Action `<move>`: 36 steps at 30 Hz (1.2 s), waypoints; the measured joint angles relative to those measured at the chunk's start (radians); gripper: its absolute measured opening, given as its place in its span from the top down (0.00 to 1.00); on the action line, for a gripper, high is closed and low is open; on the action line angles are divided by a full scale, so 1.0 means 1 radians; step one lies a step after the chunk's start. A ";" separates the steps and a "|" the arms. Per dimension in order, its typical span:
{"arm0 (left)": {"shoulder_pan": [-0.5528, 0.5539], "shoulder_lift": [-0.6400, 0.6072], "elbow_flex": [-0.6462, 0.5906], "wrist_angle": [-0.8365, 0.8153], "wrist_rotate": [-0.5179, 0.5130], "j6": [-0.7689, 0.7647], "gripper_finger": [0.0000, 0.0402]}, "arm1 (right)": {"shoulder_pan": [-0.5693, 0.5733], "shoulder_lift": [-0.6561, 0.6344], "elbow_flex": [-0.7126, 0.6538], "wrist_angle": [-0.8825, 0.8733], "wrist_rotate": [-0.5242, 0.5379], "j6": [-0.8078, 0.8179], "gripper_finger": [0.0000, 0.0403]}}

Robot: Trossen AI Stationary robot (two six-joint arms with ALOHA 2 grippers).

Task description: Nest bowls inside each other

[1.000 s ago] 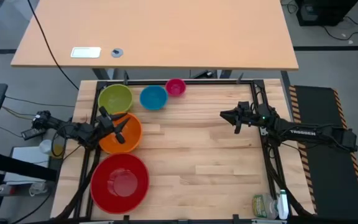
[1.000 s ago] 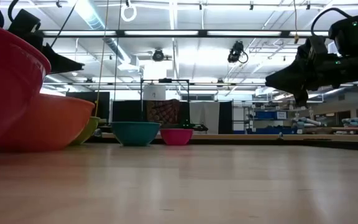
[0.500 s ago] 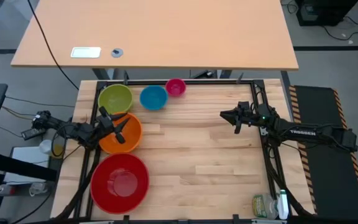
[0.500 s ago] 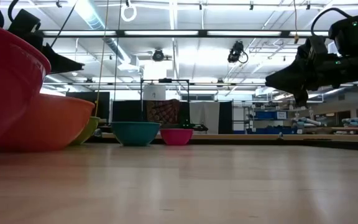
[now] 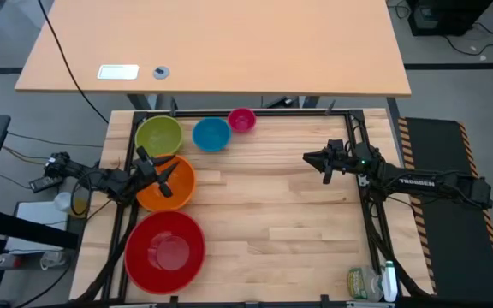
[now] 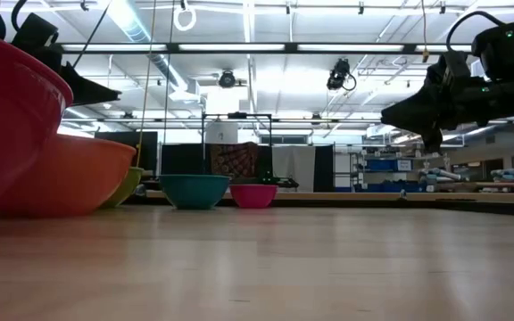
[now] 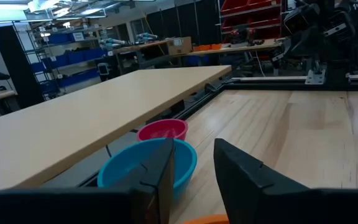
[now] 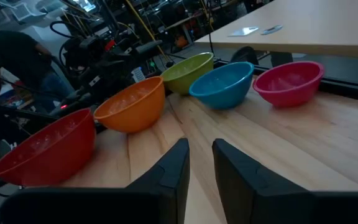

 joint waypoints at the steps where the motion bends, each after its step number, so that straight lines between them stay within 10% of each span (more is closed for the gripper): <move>1: 0.000 0.000 0.000 0.000 0.000 0.000 0.71 | 0.000 0.000 0.000 0.000 0.000 0.000 0.79; 10: 0.003 0.000 0.000 0.079 0.004 -0.633 0.71 | 0.000 0.000 0.000 0.000 0.000 0.000 0.79; 22: 0.058 0.000 0.000 0.098 -0.093 -0.605 0.71 | 0.000 0.000 0.000 0.000 0.007 -0.021 0.79; 29: 0.058 0.000 0.000 0.223 -0.072 -1.004 0.71 | -0.006 0.000 0.000 0.132 0.519 -0.154 0.79; 36: 0.058 0.000 0.000 0.232 -0.071 -1.246 0.71 | -0.006 0.000 0.000 0.403 0.626 0.340 0.79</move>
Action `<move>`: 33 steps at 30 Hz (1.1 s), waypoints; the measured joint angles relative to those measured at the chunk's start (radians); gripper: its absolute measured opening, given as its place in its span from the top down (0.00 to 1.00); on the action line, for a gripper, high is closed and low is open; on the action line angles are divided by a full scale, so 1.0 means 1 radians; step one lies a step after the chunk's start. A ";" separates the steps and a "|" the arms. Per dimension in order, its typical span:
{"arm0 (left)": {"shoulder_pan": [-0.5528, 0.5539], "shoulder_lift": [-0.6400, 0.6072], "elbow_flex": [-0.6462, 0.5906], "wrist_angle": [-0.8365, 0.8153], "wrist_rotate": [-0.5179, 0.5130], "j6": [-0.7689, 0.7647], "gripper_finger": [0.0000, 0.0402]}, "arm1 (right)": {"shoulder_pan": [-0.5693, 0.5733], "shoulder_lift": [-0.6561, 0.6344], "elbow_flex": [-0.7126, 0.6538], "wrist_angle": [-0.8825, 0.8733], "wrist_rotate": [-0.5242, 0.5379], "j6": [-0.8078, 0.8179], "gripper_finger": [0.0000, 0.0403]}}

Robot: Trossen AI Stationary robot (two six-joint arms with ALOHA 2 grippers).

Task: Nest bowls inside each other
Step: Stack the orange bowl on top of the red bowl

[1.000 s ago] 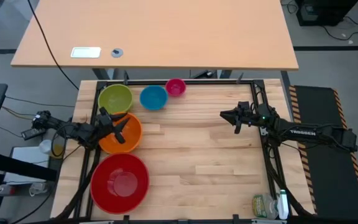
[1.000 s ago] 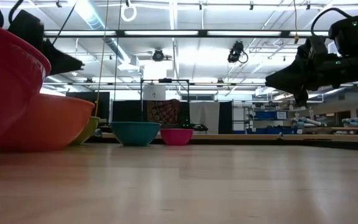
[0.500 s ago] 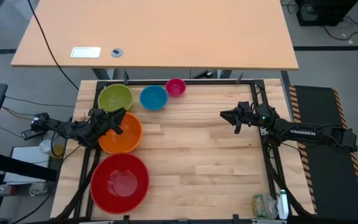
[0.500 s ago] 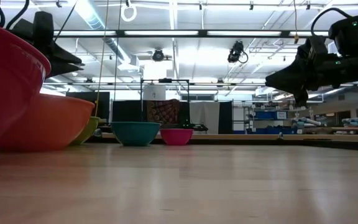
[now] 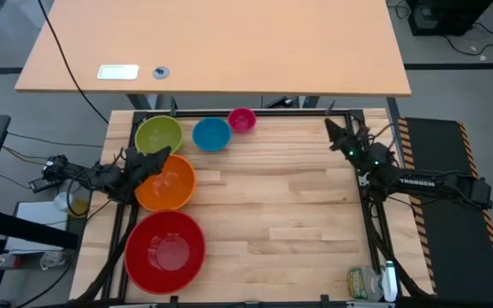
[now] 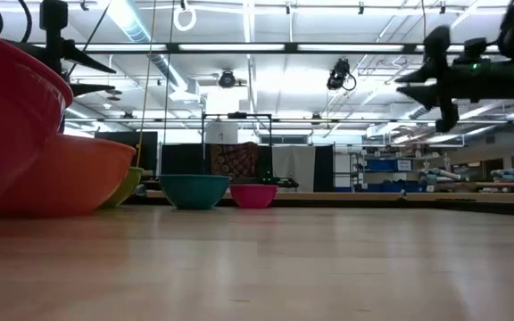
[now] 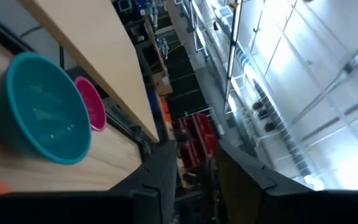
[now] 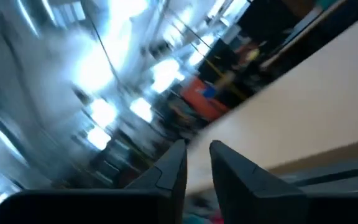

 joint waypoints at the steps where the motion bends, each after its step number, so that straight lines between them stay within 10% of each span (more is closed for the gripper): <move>1: 0.000 0.000 0.000 0.000 0.000 -0.007 0.71 | 0.000 0.000 0.000 0.031 -0.003 0.067 0.79; 9: 0.001 0.000 0.000 0.069 0.003 0.079 0.71 | 0.000 0.002 0.018 0.093 -0.100 0.271 0.79; 14: 0.001 0.000 0.021 0.161 0.107 0.285 0.71 | 0.033 0.048 0.172 -0.108 -0.419 0.198 0.79; 21: 0.000 0.000 0.111 0.141 0.154 0.481 0.71 | 0.149 0.281 0.550 -0.536 -0.464 0.024 0.80; 33: -0.030 0.015 0.320 -0.417 0.237 0.420 0.62 | 0.335 0.828 1.065 -0.713 -0.458 -0.077 0.80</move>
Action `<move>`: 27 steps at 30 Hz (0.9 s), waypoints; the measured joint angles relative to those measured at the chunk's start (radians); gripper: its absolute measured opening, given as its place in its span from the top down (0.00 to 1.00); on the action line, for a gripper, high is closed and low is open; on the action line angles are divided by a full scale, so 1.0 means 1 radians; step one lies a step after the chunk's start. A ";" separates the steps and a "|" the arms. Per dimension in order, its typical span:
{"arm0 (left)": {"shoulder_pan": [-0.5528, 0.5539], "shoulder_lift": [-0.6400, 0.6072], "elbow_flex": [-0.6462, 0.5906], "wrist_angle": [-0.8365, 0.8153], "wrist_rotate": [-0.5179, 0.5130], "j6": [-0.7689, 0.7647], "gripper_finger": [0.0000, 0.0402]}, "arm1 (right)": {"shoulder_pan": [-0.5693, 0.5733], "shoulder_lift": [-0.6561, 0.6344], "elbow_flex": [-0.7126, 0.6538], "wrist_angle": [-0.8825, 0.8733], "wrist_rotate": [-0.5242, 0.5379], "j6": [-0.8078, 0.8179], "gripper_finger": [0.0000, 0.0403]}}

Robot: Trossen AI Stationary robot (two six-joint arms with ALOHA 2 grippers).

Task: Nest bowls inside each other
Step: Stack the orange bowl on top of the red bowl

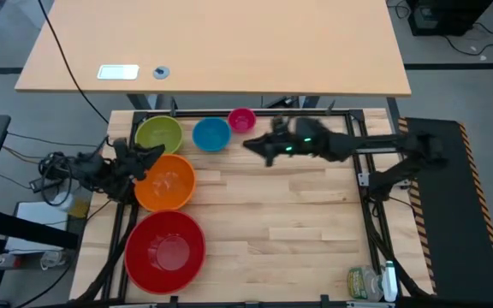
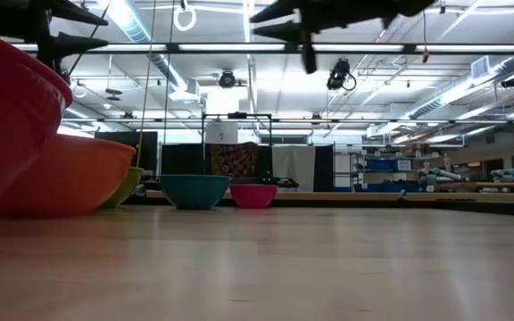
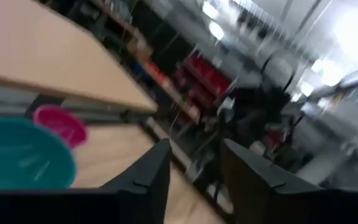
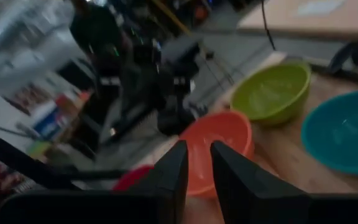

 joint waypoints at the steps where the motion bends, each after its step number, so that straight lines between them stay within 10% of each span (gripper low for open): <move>1: -0.005 0.008 0.018 -0.054 0.008 -0.022 0.60 | 0.016 0.040 0.044 -0.031 0.013 -0.007 0.80; 14: -0.012 0.119 0.093 -0.292 0.255 -0.159 0.44 | 0.125 0.505 0.543 -0.269 0.075 -0.036 0.78; 27: -0.012 0.130 0.093 -0.298 0.186 -0.134 0.49 | 0.117 0.789 0.831 -0.479 0.108 0.162 0.41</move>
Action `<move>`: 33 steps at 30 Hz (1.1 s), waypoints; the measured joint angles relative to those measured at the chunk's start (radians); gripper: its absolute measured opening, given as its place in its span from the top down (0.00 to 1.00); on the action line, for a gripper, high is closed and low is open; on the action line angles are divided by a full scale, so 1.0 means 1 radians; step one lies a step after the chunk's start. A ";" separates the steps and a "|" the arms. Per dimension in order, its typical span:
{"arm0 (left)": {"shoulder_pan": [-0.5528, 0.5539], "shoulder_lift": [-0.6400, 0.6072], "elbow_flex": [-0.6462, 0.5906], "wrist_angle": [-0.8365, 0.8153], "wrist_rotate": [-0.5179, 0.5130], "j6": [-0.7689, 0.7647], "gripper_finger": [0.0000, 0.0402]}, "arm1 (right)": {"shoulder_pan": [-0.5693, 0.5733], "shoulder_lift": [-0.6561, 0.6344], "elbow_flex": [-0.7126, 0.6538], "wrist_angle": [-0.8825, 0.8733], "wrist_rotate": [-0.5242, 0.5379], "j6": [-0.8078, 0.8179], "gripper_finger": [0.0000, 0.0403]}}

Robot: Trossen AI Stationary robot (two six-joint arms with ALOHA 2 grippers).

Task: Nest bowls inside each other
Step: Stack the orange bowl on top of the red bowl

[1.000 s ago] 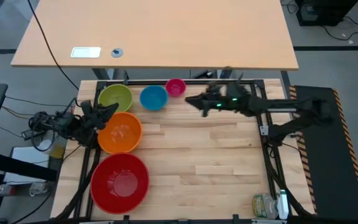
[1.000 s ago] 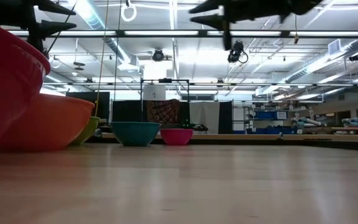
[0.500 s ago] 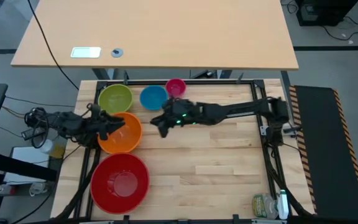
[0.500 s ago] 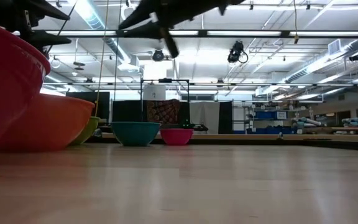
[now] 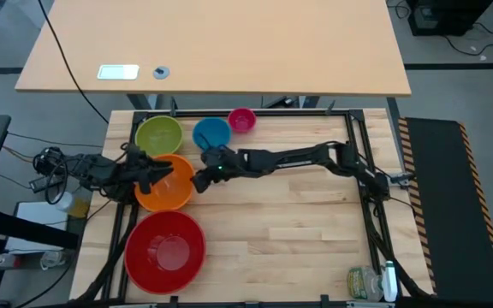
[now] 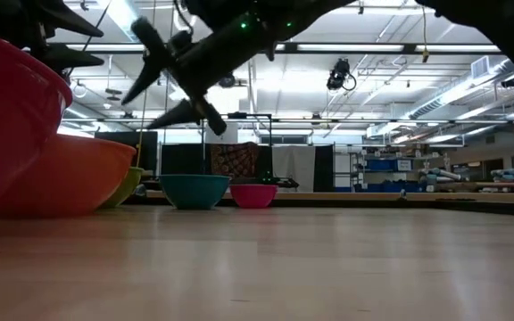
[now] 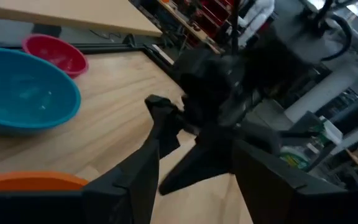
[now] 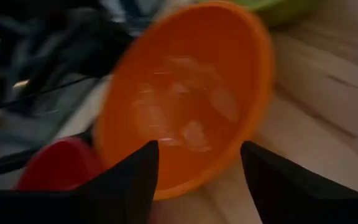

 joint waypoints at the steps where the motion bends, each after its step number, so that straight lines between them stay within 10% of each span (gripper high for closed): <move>1: 0.000 0.000 0.000 0.000 -0.017 -0.002 0.49 | -0.002 0.013 0.020 -0.030 0.015 0.012 0.41; 15: 0.001 0.000 0.000 -0.004 -0.051 -0.001 0.49 | -0.027 0.162 0.123 -0.087 -0.018 0.103 0.43; 33: 0.001 0.000 0.000 0.028 -0.050 0.000 0.49 | -0.024 0.156 0.123 -0.257 0.007 0.137 0.74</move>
